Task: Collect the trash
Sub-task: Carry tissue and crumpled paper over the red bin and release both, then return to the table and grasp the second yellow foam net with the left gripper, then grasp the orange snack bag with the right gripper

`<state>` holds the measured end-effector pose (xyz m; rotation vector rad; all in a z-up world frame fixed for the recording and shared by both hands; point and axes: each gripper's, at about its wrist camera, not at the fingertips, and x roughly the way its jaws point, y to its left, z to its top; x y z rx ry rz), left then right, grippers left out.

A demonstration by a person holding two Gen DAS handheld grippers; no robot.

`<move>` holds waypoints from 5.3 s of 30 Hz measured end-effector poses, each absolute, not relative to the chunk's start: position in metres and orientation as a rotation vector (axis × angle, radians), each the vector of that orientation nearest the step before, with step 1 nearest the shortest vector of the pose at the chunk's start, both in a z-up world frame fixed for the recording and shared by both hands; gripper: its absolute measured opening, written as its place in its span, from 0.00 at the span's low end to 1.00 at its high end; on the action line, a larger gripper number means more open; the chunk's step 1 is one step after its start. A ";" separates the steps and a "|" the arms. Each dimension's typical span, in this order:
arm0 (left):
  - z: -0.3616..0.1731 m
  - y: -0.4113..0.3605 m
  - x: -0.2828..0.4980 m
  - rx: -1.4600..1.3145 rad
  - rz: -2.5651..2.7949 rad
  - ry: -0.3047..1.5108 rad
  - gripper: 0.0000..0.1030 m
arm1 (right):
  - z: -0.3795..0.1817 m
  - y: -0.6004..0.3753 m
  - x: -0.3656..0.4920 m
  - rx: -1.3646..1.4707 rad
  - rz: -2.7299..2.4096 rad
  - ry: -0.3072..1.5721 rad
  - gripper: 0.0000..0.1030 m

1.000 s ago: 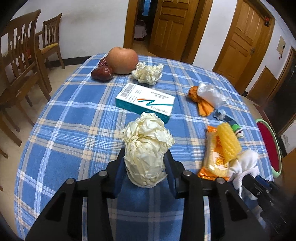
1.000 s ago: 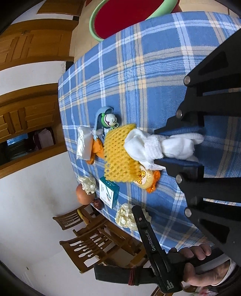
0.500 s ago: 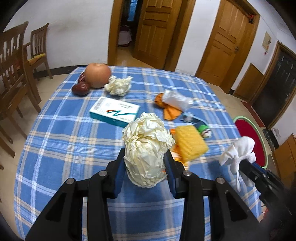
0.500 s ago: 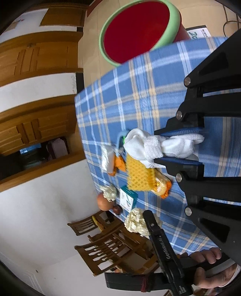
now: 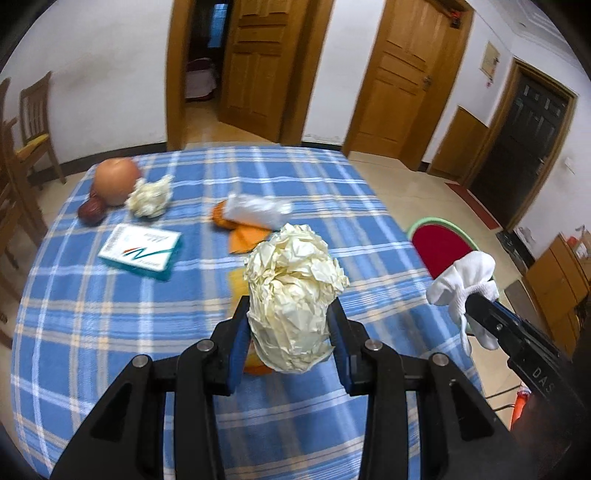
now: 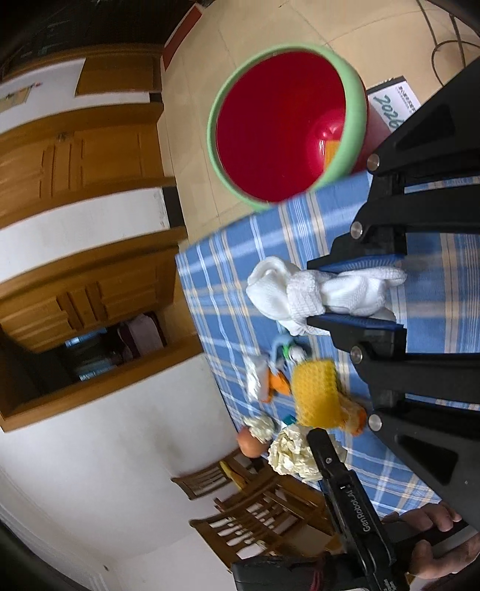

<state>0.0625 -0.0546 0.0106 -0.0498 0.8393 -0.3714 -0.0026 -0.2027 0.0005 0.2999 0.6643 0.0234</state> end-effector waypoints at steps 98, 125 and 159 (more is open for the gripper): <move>-0.004 -0.096 0.094 -0.026 -0.344 0.892 0.62 | -0.018 -0.286 0.000 0.407 -0.136 0.693 0.62; -0.031 -0.040 0.106 -0.118 -0.308 0.946 0.34 | -0.024 -0.235 0.021 0.342 -0.057 0.743 0.62; 0.021 0.067 0.068 -0.250 -0.191 0.762 0.13 | -0.020 -0.132 0.037 0.228 0.137 0.787 0.62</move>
